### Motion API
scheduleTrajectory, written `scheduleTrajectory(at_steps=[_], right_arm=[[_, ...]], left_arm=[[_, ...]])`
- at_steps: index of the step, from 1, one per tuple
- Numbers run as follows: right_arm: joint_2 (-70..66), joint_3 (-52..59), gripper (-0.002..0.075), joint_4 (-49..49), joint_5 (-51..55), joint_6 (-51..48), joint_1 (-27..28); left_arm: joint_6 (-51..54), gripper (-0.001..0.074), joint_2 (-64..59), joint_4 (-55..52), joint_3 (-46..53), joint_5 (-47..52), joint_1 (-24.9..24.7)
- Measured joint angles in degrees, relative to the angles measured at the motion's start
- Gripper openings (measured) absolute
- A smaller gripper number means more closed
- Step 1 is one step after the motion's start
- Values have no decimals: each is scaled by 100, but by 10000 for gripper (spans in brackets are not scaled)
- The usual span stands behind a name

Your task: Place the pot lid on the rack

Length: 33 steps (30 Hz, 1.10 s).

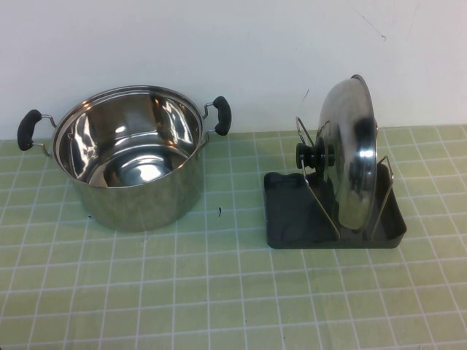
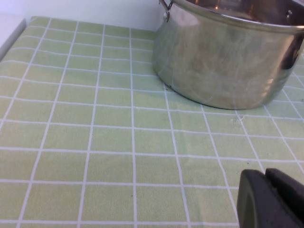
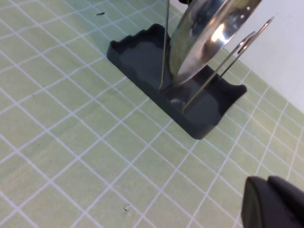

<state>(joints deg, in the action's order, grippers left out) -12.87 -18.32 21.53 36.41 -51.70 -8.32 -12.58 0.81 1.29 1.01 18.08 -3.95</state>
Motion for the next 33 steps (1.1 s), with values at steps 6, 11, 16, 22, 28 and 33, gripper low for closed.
scheduleTrajectory(at_steps=[6, 11, 16, 22, 28, 33], right_arm=[[181, 228, 0, -401, -587, -25, 0], [963, 586, 0, -1195, -1015, 766, 390], [1351, 1357, 0, -1458, -1390, 1902, 1077], [1365, 1933, 0, -1576, -1530, 2459, 1436], [1365, 1944, 0, -1956, -1570, 3007, 1312], [1365, 1944, 0, -2411, -1570, 4006, 1186]], left_arm=[[10, -1, 0, 0, 0, 0, 0], [10, -1, 0, 0, 0, 0, 0], [10, -1, 0, 16, 0, 0, 0], [10, -1, 0, 19, 0, 0, 0], [0, -1, 0, 19, 0, 0, 0], [0, -1, 0, 19, 0, 0, 0]])
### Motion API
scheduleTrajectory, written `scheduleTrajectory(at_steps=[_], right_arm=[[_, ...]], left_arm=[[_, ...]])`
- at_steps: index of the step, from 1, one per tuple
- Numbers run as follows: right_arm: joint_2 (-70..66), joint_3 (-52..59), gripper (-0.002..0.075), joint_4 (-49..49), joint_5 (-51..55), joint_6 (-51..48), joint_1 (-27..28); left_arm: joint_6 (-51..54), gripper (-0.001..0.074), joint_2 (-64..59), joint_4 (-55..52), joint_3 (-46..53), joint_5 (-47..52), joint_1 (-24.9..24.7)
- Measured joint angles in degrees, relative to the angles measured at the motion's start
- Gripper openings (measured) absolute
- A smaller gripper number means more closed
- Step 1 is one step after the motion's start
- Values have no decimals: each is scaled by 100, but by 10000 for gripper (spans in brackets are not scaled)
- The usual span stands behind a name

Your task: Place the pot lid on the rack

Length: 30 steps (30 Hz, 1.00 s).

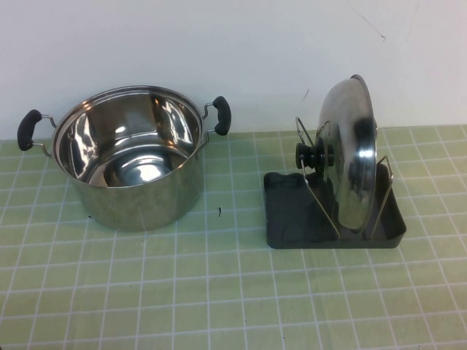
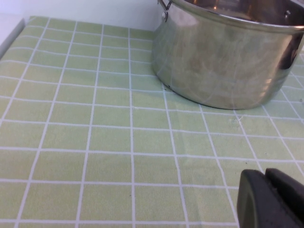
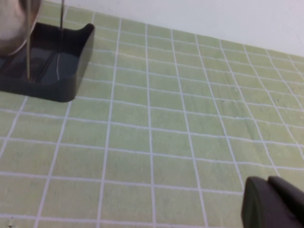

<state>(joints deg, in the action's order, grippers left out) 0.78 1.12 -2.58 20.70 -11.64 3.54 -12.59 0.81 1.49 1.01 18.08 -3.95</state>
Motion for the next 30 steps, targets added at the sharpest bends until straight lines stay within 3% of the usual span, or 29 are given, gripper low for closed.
scheduleTrajectory(at_steps=[13, 30], right_arm=[[0, 0, 0, -325, 0, 1104, -22], [0, 0, 0, -330, 0, 1164, -22]], left_arm=[[-15, -1, 0, 0, 0, 0, 0], [-4, -1, 0, 0, 0, 0, 0]])
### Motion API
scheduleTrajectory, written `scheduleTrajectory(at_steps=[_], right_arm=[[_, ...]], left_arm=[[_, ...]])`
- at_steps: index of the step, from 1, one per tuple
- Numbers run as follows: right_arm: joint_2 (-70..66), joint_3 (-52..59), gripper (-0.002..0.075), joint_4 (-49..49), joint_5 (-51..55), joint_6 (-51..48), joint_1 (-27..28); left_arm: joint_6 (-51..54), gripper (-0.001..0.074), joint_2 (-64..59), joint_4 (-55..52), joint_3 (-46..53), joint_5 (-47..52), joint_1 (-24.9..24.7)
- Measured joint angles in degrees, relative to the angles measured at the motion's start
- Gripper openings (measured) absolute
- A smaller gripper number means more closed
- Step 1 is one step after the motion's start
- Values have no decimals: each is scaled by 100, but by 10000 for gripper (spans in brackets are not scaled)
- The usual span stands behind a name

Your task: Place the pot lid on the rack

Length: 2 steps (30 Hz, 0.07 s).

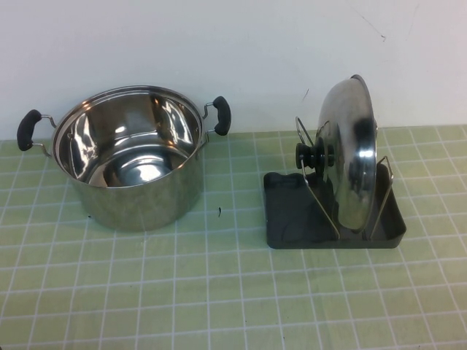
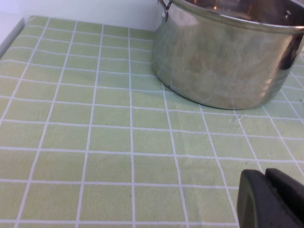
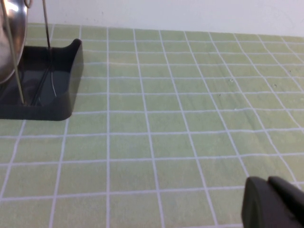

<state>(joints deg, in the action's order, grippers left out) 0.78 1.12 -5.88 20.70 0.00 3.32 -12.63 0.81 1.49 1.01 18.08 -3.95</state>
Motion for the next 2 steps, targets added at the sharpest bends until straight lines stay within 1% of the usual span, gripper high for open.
scheduleTrajectory(at_steps=[2], right_arm=[[0, 0, 0, 0, -4, 0, 0]], left_arm=[[0, -1, 0, 0, 0, 0, 0]])
